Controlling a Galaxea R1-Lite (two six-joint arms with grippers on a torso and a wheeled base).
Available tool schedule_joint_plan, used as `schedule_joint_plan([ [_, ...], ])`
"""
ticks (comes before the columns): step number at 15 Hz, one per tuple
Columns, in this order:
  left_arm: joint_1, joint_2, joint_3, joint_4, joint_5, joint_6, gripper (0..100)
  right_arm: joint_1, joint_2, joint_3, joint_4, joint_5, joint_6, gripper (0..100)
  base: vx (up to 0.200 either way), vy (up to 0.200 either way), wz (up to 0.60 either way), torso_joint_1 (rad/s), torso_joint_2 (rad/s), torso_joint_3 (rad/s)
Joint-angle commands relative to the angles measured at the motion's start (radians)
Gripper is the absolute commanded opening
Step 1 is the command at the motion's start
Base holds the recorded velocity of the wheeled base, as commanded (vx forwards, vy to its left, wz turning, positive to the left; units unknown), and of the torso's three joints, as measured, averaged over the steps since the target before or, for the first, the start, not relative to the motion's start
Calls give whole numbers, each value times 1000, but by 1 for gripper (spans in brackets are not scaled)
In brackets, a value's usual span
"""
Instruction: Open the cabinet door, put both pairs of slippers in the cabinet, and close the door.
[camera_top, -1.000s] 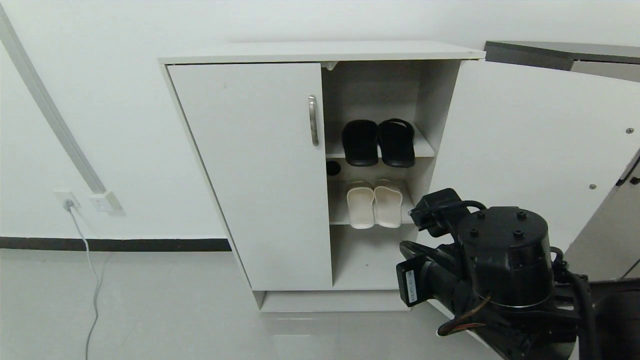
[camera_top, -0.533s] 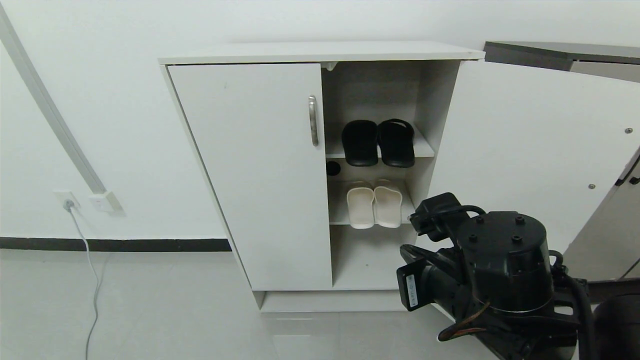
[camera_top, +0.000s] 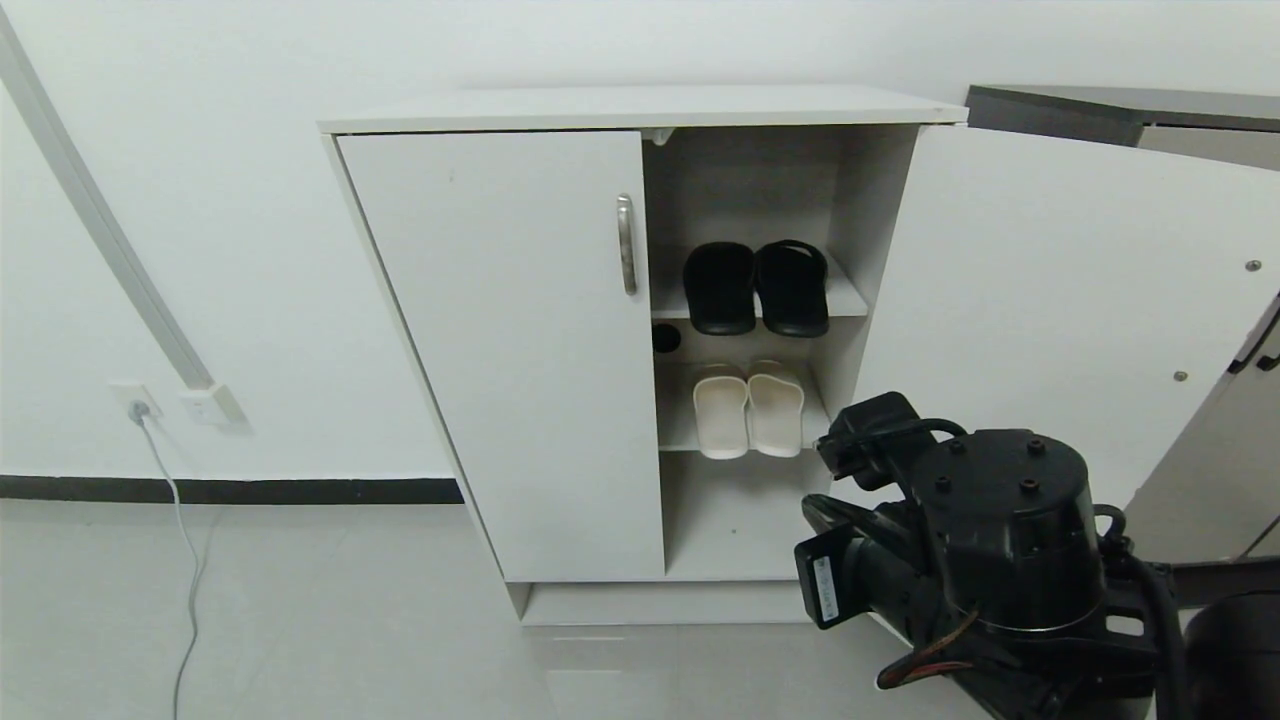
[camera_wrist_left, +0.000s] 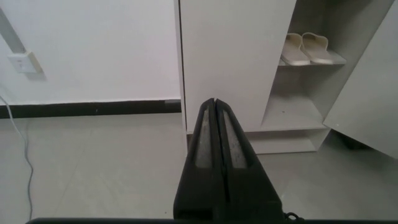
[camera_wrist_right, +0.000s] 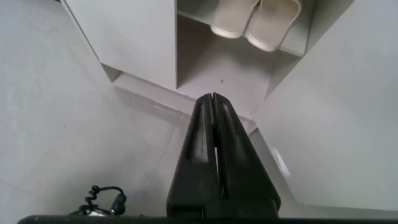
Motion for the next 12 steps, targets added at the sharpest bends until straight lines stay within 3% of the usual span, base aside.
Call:
schedule_joint_plan([
  [1, 0, 0, 0, 0, 0, 0, 0, 0, 0, 6, -1, 0, 0, 0, 0, 0, 0, 2, -261, -276],
  [3, 0, 0, 0, 0, 0, 0, 0, 0, 0, 7, -1, 0, 0, 0, 0, 0, 0, 7, -166, -347],
  [12, 0, 2, 0, 0, 0, 0, 0, -1, -1, 13, -1, 0, 0, 0, 0, 0, 0, 93, -484, -357],
])
